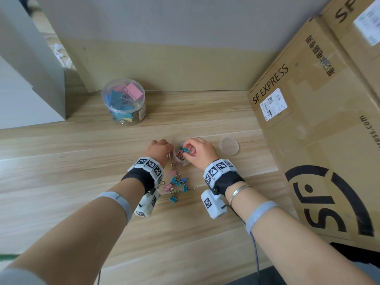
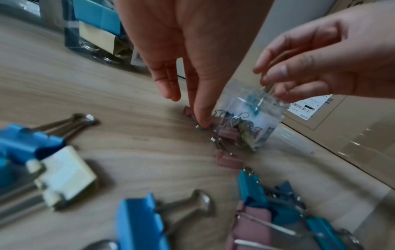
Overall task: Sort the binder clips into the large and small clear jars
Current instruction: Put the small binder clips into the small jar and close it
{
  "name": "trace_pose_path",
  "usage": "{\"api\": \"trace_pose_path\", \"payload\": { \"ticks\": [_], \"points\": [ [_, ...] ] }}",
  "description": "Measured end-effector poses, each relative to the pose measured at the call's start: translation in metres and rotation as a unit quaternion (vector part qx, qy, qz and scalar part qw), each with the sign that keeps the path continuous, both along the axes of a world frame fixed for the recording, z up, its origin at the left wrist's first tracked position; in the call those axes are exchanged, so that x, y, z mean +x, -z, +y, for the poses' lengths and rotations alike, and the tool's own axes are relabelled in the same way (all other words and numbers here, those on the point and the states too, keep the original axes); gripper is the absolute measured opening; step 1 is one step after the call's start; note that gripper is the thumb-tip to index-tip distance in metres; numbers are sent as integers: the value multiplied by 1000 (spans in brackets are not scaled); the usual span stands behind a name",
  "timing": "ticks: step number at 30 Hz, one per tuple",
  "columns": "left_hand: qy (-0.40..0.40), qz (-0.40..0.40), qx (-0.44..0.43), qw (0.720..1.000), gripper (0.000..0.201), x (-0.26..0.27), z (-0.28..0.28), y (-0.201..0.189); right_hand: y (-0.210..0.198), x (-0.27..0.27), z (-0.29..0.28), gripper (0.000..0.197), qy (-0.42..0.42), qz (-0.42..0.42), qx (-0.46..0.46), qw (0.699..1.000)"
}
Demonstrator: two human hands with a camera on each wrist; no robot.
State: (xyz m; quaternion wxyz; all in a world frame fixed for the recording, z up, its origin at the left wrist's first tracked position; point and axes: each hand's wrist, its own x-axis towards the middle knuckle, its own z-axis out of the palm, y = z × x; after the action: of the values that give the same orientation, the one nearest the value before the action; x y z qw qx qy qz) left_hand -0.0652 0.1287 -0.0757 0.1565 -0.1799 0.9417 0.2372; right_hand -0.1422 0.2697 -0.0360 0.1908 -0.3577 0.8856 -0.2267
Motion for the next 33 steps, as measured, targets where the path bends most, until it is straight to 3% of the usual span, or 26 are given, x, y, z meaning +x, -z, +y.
{"api": "trace_pose_path", "payload": {
  "ticks": [4, 6, 8, 10, 12, 16, 21, 26, 28, 31, 33],
  "points": [
    [8, -18, -9, 1000, 35, 4, -1, 5, -1, 10, 2, 20, -29, 10, -8, 999],
    [13, -29, -17, 999, 30, 5, -2, 5, -5, 23, 4, 21, -134, 9, 41, 990],
    [10, -55, -19, 998, 29, 7, -3, 4, -2, 39, 7, 27, -256, 51, 127, 957],
    [8, -73, -17, 997, 27, 10, -6, 2, 8, 48, 9, 36, -303, 97, 189, 929],
    [-10, -61, -5, 998, 23, 11, -11, -3, 17, 51, 10, 47, -295, 106, 216, 925],
    [-42, 46, 6, 998, 19, 7, -12, -24, 27, 48, 12, 59, -286, 71, 242, 924],
    [-15, 135, 0, 991, 19, -7, 7, -44, 34, 47, 8, 40, -294, 50, 252, 920],
    [41, 113, -7, 993, 21, -15, 24, -42, 32, 49, 7, 24, -287, 52, 275, 916],
    [51, 92, -4, 994, 22, -14, 24, -37, 32, 50, 7, 17, -270, 40, 252, 928],
    [38, 81, 12, 996, 26, -11, 20, -32, 29, 50, 7, 5, -245, 1, 224, 943],
    [13, 99, 17, 995, 25, -6, 17, -31, 29, 48, 9, 11, -255, 7, 235, 938]
  ]
}}
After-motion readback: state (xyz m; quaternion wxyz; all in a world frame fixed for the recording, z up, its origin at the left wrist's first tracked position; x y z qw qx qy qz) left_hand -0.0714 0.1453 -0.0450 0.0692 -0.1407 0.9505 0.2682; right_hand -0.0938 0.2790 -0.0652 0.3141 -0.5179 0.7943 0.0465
